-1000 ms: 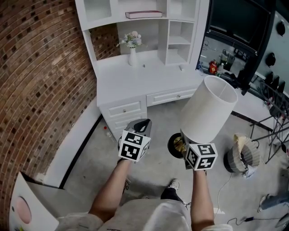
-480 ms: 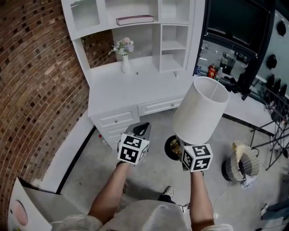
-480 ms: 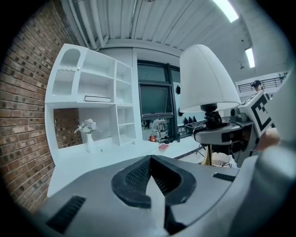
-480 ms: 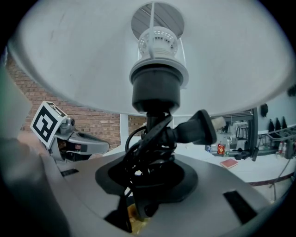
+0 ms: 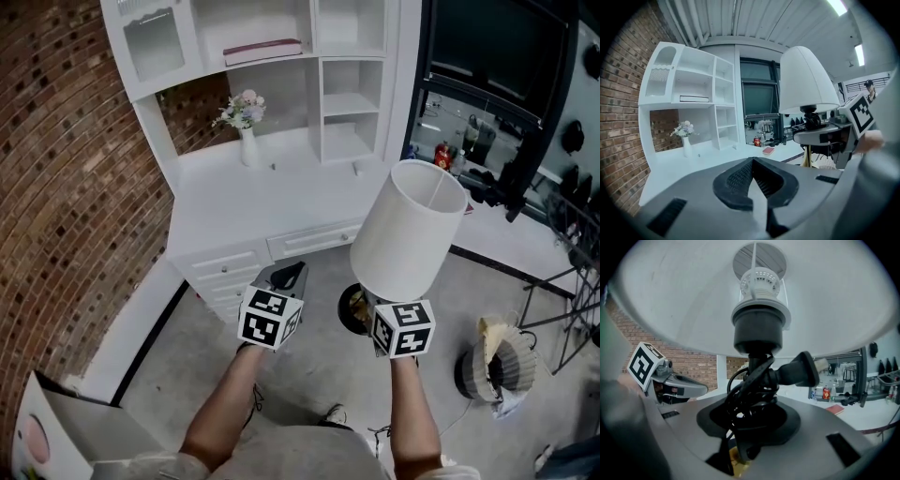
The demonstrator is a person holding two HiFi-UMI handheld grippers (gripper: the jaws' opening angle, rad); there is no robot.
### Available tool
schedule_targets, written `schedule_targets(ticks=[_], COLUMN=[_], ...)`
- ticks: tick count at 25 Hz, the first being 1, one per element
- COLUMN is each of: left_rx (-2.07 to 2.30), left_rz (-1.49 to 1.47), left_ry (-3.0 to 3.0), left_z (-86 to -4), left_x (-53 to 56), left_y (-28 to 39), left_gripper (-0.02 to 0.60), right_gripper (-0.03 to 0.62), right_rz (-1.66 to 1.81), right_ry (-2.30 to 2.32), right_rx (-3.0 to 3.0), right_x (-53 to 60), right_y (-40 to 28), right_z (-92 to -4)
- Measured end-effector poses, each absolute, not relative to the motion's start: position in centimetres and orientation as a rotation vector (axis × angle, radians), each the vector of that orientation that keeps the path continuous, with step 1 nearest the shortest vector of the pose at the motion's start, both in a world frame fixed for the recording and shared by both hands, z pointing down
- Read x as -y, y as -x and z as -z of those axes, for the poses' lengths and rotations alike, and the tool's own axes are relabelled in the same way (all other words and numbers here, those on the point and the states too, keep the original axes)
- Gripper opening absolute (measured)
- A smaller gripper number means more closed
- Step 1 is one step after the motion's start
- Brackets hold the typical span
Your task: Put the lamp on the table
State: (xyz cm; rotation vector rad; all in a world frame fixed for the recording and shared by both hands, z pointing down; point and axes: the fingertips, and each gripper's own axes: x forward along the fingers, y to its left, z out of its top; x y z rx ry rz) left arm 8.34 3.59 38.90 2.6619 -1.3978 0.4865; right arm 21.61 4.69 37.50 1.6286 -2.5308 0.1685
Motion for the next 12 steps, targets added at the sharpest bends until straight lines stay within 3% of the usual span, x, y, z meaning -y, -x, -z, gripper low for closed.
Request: schedule_targets(ticks=[12], left_rx=[1.449], left_rz=[-0.457], left_ry=[-2.606], left_z=[-39.1], left_x=[-0.1], left_y=[-13.0], left_gripper=[-0.003], right_gripper=[0.135], right_rz=[-0.187], right_ry=[-1.554], right_rx=[2.584], right_x=[-0.3], right_y=[-25.2], right_z=[-37.7])
